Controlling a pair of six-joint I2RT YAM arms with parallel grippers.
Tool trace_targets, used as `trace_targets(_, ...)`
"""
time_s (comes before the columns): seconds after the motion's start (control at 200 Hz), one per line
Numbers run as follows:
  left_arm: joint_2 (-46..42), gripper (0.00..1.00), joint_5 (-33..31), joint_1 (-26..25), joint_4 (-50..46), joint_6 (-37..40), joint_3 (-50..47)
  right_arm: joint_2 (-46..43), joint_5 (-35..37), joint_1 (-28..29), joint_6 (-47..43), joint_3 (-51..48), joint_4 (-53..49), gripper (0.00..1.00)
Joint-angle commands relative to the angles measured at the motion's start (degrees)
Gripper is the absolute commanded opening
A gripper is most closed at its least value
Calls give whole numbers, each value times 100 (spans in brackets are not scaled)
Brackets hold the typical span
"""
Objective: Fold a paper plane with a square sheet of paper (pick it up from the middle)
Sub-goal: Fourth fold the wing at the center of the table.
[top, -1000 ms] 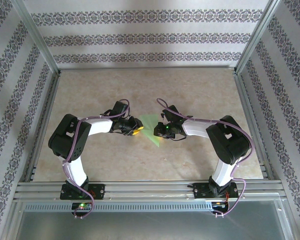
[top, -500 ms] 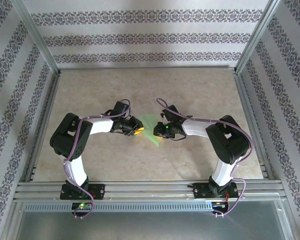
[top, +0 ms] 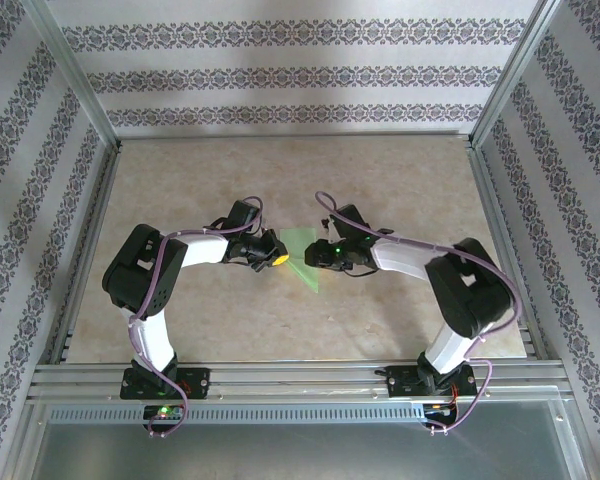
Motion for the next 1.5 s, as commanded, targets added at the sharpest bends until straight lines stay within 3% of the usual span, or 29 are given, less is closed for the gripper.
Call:
trace_targets(0.0, -233, 6, -246, -100, -99, -66, 183, -691, 599, 48, -851, -64, -19, 48)
trace_targets(0.19, -443, 6, -812, -250, -786, -242, 450, -1198, 2319, 753, -2040, -445, 75, 48)
trace_targets(0.48, -437, 6, -1025, -363, -1014, -672, 652, -582, 3439, 1673, -2411, -317, 133, 49)
trace_targets(0.854, -471, 6, -1096, -384, -1089, -743, 620, 118, 3681, 1938, -1938, -252, 321, 47)
trace_targets(1.494, -499, 10, -1104, -385, -1089, -821, 534, 273, 3596, 1846, -1888, -242, 263, 25)
